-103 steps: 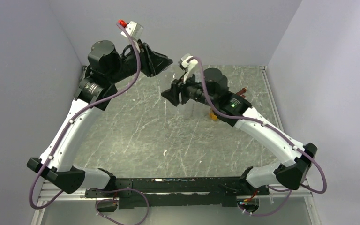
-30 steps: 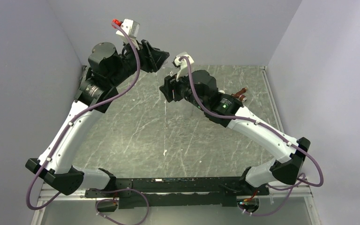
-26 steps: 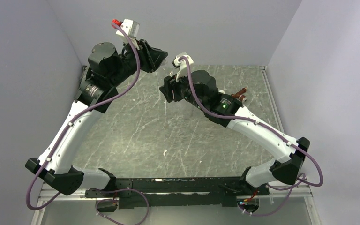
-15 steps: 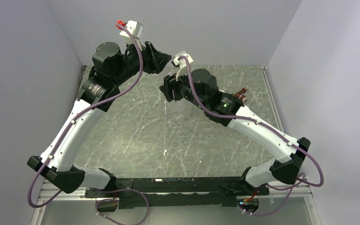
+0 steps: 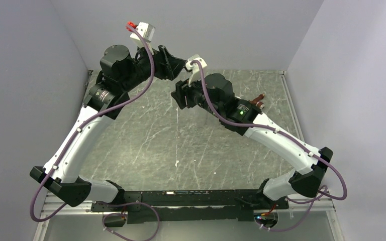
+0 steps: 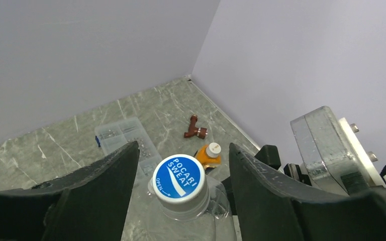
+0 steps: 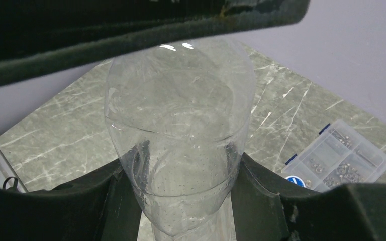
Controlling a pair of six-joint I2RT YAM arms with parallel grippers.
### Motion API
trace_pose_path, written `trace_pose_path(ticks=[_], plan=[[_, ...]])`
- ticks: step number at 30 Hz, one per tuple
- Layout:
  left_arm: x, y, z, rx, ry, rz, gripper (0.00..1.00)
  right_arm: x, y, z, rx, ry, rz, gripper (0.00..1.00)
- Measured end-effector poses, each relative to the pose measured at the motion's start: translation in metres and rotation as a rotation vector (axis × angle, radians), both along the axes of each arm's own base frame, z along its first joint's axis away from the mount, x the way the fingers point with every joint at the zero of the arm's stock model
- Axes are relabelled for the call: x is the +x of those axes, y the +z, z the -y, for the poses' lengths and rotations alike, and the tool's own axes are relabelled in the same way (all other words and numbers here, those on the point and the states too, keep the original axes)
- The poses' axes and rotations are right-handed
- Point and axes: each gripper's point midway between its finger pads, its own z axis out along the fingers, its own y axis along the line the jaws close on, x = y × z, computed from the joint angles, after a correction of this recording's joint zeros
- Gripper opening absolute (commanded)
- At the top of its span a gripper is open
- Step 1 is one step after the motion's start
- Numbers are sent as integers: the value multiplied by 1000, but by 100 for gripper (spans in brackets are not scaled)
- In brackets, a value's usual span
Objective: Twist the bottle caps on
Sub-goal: Screw the bottle cap onto the plastic bottle.
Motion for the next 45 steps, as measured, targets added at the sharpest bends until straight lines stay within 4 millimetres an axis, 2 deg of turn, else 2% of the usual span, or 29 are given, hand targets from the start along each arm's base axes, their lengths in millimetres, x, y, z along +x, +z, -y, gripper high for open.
trace_pose_path(ticks=[2,10,18,28,31,38,42,45], plan=[[-1,0,1,-1,-5,0,73,1,0,0,0,-1,0,25],[-1,1,0,-12,-1,-9,65,1,0,1,1,2,-2,25],[-1,1,1,-34,1,-30,70,0,0,0,2,10,-3,24],[2,2,-2,-58,26,-48,61,0,0,0,2,11,-3,24],[2,3,-2,-64,31,-50,53,0,0,0,2,11,-3,23],[1,6,-1,-80,26,-53,20,0,0,0,3,15,-4,21],[-4,8,1,-83,0,-46,13,-2,2,2,23,77,-13,20],[-14,9,6,-83,-61,-22,8,-11,3,5,59,202,-36,19]])
